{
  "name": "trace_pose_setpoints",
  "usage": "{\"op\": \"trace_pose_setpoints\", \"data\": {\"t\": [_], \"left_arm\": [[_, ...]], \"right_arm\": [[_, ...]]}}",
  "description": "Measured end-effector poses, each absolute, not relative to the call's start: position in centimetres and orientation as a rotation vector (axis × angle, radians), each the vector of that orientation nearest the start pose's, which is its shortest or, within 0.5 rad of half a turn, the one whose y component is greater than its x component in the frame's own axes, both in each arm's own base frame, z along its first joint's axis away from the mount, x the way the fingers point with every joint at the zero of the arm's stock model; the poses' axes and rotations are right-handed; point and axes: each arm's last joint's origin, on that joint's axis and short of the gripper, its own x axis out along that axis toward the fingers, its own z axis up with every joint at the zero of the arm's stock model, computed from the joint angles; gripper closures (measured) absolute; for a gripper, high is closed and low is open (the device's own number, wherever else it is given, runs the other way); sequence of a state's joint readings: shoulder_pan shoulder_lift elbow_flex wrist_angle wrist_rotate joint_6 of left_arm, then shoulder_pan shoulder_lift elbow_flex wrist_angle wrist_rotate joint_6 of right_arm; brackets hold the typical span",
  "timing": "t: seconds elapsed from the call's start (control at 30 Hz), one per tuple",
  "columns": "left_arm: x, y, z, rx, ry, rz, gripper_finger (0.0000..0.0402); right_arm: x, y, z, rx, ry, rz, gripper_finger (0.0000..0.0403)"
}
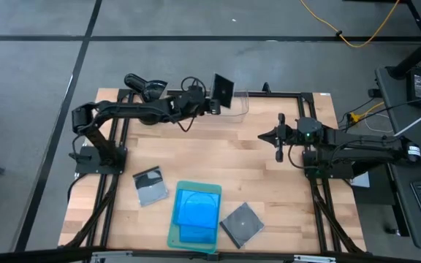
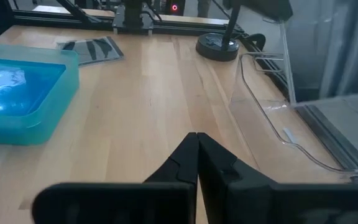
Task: Pick & place jewel cases by type
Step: Put the top right black cd case into the transparent bin
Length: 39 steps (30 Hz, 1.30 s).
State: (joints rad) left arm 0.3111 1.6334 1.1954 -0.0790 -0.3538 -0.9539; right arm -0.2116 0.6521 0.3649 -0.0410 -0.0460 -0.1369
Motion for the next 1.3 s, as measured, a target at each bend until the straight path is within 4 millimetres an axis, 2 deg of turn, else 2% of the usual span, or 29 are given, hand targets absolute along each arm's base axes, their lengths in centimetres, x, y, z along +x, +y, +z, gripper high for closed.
{"op": "trace_pose_setpoints", "data": {"t": [0.23,0.37,0.6,0.8,1.03,1.3], "left_arm": [[36.8,12.7,24.3,-0.938,0.157,0.794,0.0377],[37.2,13.1,22.7,-0.943,0.192,0.832,0.0377],[37.4,13.7,21.6,-0.947,0.216,0.849,0.0377],[38.2,13.2,19.6,-1.024,0.259,0.832,0.0377],[39.2,11.4,19.2,-1.061,0.237,0.787,0.0377],[39.2,11.4,19.1,-1.078,0.237,0.800,0.0375]], "right_arm": [[15.0,-3.5,22.1,-0.089,0.338,-0.161,0.0395],[15.0,-3.5,22.1,-0.086,0.338,-0.160,0.0388],[15.0,-3.5,22.0,-0.086,0.339,-0.158,0.0398],[15.0,-3.5,22.0,-0.091,0.340,-0.156,0.0386],[15.0,-3.5,22.0,-0.089,0.343,-0.151,0.0398],[15.0,-3.4,22.0,-0.088,0.343,-0.148,0.0385]]}}
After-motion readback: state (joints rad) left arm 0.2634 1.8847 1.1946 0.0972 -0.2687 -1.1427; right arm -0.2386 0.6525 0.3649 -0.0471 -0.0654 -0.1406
